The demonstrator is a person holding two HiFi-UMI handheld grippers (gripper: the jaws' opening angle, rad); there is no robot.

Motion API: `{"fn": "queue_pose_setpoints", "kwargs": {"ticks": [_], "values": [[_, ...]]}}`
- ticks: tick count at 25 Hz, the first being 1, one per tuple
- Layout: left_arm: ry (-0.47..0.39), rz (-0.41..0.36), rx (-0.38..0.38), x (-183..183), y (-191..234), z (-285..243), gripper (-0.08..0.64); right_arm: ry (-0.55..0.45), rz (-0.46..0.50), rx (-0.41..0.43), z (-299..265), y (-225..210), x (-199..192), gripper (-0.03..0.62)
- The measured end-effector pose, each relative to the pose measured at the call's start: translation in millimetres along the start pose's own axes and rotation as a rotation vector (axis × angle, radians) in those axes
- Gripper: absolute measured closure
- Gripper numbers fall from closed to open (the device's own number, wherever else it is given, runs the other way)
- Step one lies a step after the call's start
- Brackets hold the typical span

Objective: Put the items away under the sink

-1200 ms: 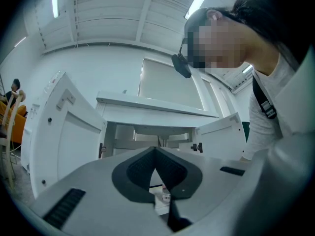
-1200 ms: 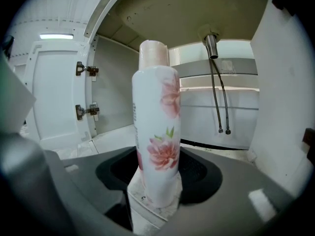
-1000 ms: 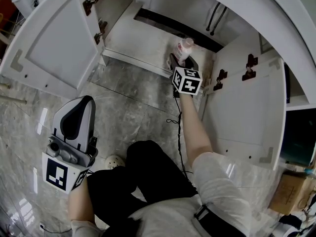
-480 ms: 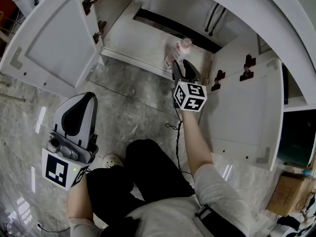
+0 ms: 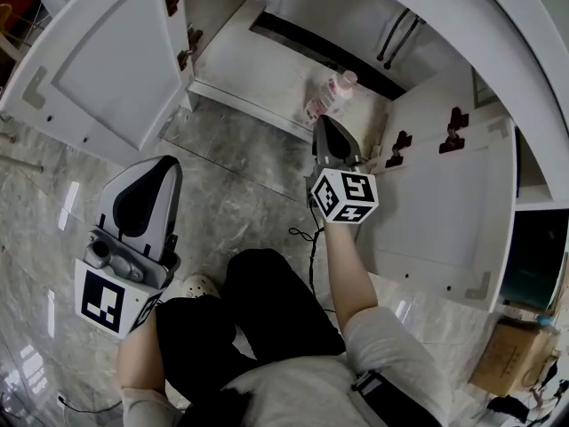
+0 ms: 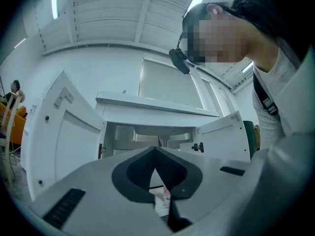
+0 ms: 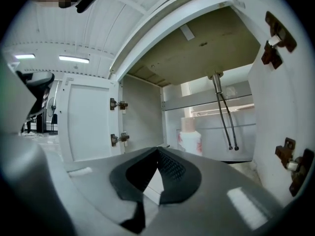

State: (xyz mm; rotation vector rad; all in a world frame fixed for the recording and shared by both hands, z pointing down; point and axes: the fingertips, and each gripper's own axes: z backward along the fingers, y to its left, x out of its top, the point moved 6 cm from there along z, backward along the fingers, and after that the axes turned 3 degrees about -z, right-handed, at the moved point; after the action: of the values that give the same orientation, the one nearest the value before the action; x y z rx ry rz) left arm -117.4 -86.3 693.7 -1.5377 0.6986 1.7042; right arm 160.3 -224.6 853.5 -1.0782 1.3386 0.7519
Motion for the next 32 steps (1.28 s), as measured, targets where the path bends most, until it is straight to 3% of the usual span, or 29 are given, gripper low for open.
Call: {"fn": "queue_pose_setpoints", "kwargs": {"ticks": [3, 8, 11, 17, 23, 32], "values": [[-0.016, 0.001, 0.016, 0.4, 5.8, 3.1, 0.554, -0.020, 0.007, 0.016, 4.9, 16.0, 6.4, 0.581], [0.041, -0.045, 0.028, -14.0, 19.6, 12.8, 0.554, -0.041, 0.025, 0.041, 12.8, 45.1, 16.3, 0.581], [0.037, -0.021, 0.044, -15.5, 29.1, 11.3, 0.554, -0.049, 0.027, 0.045, 14.2, 60.5, 26.7, 0.581], [0.076, -0.009, 0.041, 8.2, 38.5, 6.1, 0.554, -0.058, 0.017, 0.042, 23.9, 88.9, 66.9, 0.581], [0.121, 0.012, 0.072, 54.3, 44.7, 7.8, 0.554, -0.042, 0.058, 0.055, 38.5, 115.9, 122.5, 0.581], [0.167, 0.058, 0.132, 172.7, 31.7, 14.4, 0.554, 0.000, 0.063, 0.119, 77.5, 153.3, 238.1, 0.581]]}}
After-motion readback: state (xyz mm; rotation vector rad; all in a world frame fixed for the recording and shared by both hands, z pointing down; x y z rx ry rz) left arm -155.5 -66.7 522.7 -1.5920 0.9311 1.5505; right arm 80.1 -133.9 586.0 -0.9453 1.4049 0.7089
